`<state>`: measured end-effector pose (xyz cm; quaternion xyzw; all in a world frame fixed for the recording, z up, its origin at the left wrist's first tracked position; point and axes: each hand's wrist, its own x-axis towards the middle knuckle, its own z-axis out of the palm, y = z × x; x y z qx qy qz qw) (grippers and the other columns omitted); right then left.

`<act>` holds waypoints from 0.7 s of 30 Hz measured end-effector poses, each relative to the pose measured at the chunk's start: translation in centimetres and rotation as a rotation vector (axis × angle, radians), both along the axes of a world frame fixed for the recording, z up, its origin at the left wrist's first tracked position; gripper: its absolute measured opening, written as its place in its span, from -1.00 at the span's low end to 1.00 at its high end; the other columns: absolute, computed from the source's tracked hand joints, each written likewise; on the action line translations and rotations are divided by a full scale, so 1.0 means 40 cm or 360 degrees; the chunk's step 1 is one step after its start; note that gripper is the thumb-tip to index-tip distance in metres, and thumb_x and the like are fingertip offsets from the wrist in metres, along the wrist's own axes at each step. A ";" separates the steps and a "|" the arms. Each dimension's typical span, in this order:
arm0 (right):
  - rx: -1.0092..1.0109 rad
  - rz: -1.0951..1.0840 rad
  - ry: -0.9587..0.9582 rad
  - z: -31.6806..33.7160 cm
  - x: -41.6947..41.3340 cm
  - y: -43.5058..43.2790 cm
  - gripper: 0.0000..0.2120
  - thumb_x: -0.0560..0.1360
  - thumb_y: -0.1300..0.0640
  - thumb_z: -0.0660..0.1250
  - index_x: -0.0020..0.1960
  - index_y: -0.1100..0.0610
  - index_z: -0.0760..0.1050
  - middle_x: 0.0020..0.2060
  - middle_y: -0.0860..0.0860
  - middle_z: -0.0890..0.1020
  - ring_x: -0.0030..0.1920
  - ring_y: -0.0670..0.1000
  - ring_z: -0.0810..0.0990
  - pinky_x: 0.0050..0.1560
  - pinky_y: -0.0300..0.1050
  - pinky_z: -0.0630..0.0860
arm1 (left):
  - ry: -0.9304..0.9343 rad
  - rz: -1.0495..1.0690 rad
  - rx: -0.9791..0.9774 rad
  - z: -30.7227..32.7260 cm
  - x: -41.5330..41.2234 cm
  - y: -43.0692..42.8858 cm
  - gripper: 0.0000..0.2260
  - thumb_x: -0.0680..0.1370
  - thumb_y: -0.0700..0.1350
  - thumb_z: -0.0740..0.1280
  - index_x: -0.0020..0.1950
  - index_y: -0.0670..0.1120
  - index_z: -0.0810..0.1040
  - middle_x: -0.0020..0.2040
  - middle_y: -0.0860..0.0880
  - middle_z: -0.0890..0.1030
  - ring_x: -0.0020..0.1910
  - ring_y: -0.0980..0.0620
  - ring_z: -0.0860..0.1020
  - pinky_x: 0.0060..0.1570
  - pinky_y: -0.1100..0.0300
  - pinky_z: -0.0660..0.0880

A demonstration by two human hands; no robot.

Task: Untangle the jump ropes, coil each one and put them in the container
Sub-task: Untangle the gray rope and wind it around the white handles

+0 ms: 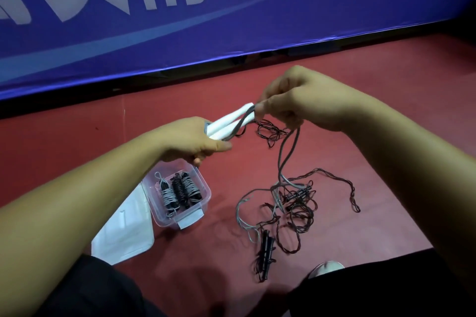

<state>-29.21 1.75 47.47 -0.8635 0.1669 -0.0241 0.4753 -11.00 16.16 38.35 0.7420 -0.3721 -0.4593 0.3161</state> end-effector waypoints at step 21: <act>-0.0416 0.0055 0.0101 -0.107 0.040 -0.067 -0.84 0.41 0.00 0.54 -0.18 0.10 0.71 -0.38 0.05 0.67 -0.39 0.03 0.49 -0.31 -0.07 0.44 | -0.0691 -0.0805 -0.0384 0.040 -0.094 0.020 -0.88 0.52 -0.14 0.45 -0.03 -0.09 0.53 -0.36 0.07 0.64 -0.43 0.20 0.56 -0.35 0.29 0.43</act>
